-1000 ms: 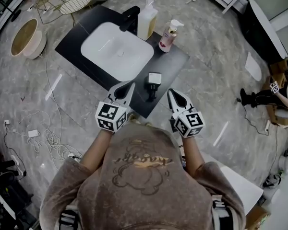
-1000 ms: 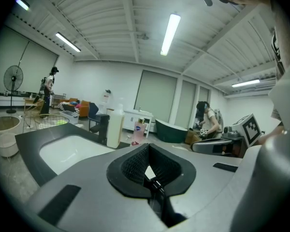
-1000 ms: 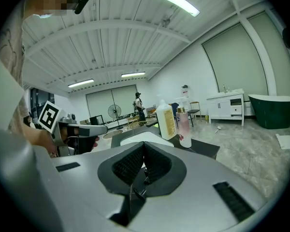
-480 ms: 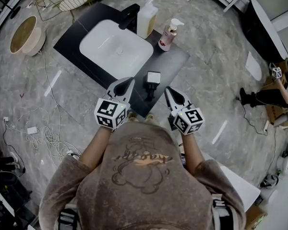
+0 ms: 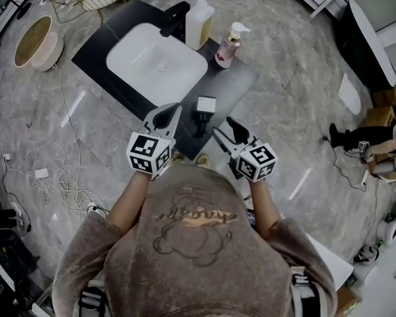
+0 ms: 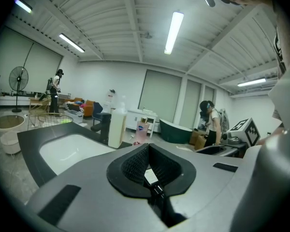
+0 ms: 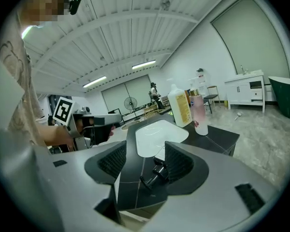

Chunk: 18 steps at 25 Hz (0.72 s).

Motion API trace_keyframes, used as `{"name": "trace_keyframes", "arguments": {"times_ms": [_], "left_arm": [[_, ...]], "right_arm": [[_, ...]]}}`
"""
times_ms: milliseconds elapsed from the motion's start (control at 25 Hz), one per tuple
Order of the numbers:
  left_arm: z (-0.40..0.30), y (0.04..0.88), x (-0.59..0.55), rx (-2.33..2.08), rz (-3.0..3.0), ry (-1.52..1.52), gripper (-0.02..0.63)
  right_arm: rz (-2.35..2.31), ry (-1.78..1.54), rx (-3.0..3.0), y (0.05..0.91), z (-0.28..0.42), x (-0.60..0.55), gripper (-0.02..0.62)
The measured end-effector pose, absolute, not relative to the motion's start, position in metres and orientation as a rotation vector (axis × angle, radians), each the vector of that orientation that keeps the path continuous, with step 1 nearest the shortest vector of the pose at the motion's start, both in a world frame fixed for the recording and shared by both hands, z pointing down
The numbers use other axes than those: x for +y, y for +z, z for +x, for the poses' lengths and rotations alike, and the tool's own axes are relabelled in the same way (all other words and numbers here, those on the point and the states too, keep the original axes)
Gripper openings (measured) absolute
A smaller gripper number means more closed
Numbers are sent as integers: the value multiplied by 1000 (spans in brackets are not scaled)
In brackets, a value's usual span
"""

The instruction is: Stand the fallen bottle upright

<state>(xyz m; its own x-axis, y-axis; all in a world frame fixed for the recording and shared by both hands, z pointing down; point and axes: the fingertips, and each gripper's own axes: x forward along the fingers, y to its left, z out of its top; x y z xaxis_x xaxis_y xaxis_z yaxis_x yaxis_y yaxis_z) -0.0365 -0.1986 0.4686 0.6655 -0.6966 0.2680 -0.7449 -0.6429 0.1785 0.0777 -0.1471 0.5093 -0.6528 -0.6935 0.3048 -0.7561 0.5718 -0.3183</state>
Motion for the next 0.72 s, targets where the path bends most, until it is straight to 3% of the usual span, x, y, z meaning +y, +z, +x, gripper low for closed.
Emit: {"name": "trace_keyframes", "arguments": {"times_ms": [120, 720], "left_arm": [[-38, 468, -199, -1176, 2604, 260, 18], [-69, 471, -194, -1303, 2539, 296, 18]], "right_arm": [[1144, 645, -2647, 522, 72, -145, 253], [823, 634, -2521, 600, 42, -139, 255]]}}
